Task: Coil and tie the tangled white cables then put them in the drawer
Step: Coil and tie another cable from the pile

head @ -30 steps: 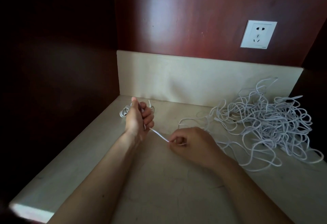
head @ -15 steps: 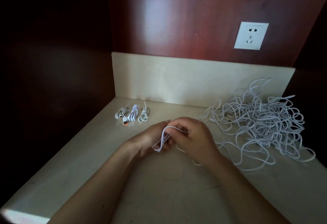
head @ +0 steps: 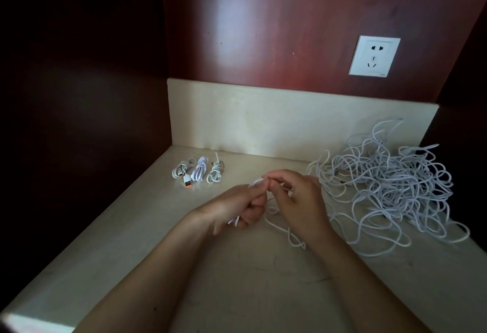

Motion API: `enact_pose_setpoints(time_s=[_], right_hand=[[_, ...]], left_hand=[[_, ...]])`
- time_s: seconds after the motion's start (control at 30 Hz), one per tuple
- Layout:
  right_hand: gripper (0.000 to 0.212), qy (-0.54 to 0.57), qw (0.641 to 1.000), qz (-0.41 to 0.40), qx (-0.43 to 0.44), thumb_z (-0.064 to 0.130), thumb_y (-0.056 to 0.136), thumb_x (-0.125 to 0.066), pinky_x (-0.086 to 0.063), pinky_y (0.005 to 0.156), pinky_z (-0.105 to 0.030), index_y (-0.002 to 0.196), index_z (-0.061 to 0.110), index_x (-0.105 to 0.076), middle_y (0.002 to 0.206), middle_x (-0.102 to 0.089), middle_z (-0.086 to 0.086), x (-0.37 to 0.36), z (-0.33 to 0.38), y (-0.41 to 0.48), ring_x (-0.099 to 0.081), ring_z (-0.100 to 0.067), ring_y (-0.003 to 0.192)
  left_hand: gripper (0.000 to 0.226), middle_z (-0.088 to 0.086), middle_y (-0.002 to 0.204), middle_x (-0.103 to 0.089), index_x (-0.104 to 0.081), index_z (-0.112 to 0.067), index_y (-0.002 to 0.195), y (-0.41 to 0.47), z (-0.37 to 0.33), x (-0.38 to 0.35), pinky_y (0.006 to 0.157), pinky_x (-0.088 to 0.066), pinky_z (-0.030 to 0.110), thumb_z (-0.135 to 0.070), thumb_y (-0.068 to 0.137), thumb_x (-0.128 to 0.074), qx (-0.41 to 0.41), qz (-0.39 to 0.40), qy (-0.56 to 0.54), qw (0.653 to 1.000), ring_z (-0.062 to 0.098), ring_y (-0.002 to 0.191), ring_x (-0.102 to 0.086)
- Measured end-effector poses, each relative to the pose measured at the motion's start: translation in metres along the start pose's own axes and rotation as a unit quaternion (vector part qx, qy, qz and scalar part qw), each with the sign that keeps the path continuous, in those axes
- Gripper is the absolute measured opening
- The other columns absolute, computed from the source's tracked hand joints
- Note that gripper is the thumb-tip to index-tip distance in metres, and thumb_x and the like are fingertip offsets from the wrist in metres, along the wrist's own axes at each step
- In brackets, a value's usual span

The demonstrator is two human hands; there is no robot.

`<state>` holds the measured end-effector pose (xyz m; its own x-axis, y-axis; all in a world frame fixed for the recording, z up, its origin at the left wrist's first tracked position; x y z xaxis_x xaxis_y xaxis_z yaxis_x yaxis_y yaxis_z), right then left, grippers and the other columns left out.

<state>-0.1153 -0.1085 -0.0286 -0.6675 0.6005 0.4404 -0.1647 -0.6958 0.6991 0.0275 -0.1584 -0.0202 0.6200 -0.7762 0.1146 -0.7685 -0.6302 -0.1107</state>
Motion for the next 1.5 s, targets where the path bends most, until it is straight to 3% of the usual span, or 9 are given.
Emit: enact_pose_setpoints(time_s=[0.17,0.3,0.53,0.67,0.8,1.07,1.23,1.37,1.5], right_hand=[[0.014,0.041,0.995,0.0,-0.092,0.015,0.09,-0.066,-0.054,0.069,-0.043,0.091,0.028,-0.072,0.08,-0.071,0.014,-0.002,-0.004,-0.004,-0.067,-0.01,0.073],[0.018,0.052,0.995,-0.017,-0.088,0.01,0.087,-0.068,-0.054,0.068,-0.042,0.083,0.028,-0.072,0.075,-0.071,0.014,-0.002,0.001,-0.003,-0.067,-0.012,0.07],[0.013,0.014,0.998,0.028,-0.056,0.033,0.082,-0.056,-0.05,0.062,-0.032,0.089,0.033,-0.066,0.073,-0.066,0.02,-0.011,0.002,-0.008,-0.059,-0.003,0.062],[0.016,-0.062,0.995,0.076,-0.019,0.032,0.085,-0.057,-0.047,0.063,-0.025,0.093,0.036,-0.071,0.079,-0.069,0.018,-0.011,0.005,-0.01,-0.056,0.001,0.065],[0.028,-0.104,0.987,0.122,-0.007,0.042,0.085,-0.054,-0.05,0.07,-0.023,0.103,0.036,-0.074,0.093,-0.073,0.017,-0.014,0.008,-0.014,-0.063,-0.001,0.083],[0.029,-0.139,0.974,0.17,0.061,0.041,0.084,-0.048,-0.038,0.061,-0.023,0.099,0.036,-0.073,0.07,-0.059,0.019,-0.014,0.018,-0.017,-0.049,0.0,0.073],[0.026,-0.108,0.972,0.186,0.1,0.036,0.089,-0.049,-0.031,0.066,-0.014,0.102,0.032,-0.071,0.07,-0.043,0.031,-0.012,0.024,-0.015,-0.039,0.011,0.077],[0.016,-0.08,0.978,0.167,0.1,0.042,0.092,-0.051,-0.035,0.067,-0.012,0.097,0.036,-0.064,0.083,-0.052,0.025,-0.007,0.029,-0.014,-0.045,0.011,0.073],[0.021,-0.056,0.998,0.028,0.028,0.045,0.079,-0.07,-0.04,0.061,-0.019,0.074,0.027,-0.062,0.073,-0.059,0.013,0.0,0.022,-0.009,-0.055,-0.003,0.066]], left_hand=[[0.055,-0.004,0.042,-0.035,-0.051,-0.017,0.066,0.003,0.0,0.007,0.041,-0.026,0.022,-0.045,0.105,-0.024,-0.086,-0.13,0.069,0.985,0.011,0.037,-0.03],[0.048,-0.002,0.056,-0.055,-0.069,-0.019,0.104,0.007,0.005,0.015,0.044,-0.032,0.017,-0.039,0.106,-0.026,-0.128,-0.219,0.073,0.964,0.006,0.042,-0.038],[0.052,0.004,0.087,-0.075,-0.065,-0.01,0.099,0.017,0.003,0.017,0.073,-0.057,0.024,-0.041,0.105,-0.023,-0.13,-0.198,-0.259,0.937,0.015,0.083,-0.072],[0.048,-0.003,0.051,-0.054,-0.052,-0.012,0.08,0.014,-0.005,0.022,0.064,-0.056,0.028,-0.044,0.105,-0.026,-0.129,-0.236,-0.399,0.877,0.012,0.049,-0.059],[0.047,-0.008,0.045,-0.029,-0.038,-0.018,0.07,0.016,-0.003,0.036,0.038,-0.033,0.015,-0.047,0.104,-0.025,-0.124,-0.247,-0.443,0.853,0.006,0.034,-0.028],[0.043,-0.01,0.045,-0.024,-0.034,-0.02,0.069,0.006,-0.005,0.044,0.035,-0.011,0.016,-0.042,0.105,-0.029,-0.135,-0.329,-0.346,0.868,0.004,0.035,-0.016],[0.044,-0.004,0.052,-0.03,-0.029,-0.022,0.064,0.009,0.004,0.043,0.048,-0.023,0.027,-0.037,0.104,-0.038,-0.141,-0.399,-0.026,0.905,0.009,0.043,-0.025],[0.04,-0.007,0.051,-0.036,-0.032,-0.02,0.069,0.015,0.014,0.036,0.048,-0.026,0.028,-0.041,0.102,-0.041,-0.118,-0.305,0.055,0.944,0.009,0.044,-0.031],[0.064,-0.003,0.048,-0.04,-0.043,-0.018,0.058,0.011,0.011,0.022,0.045,-0.026,0.026,-0.067,0.096,-0.027,-0.035,-0.159,0.047,0.986,0.011,0.041,-0.034]])
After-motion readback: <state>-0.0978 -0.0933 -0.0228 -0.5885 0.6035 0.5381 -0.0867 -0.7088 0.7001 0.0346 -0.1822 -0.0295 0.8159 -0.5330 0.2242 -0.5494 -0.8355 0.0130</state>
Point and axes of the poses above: each hand's wrist, its own y-axis towards the middle knuckle, its own x-axis out of the back of the hand, z = x × y, the point moved 1 cm from there along y, towards the middle knuckle
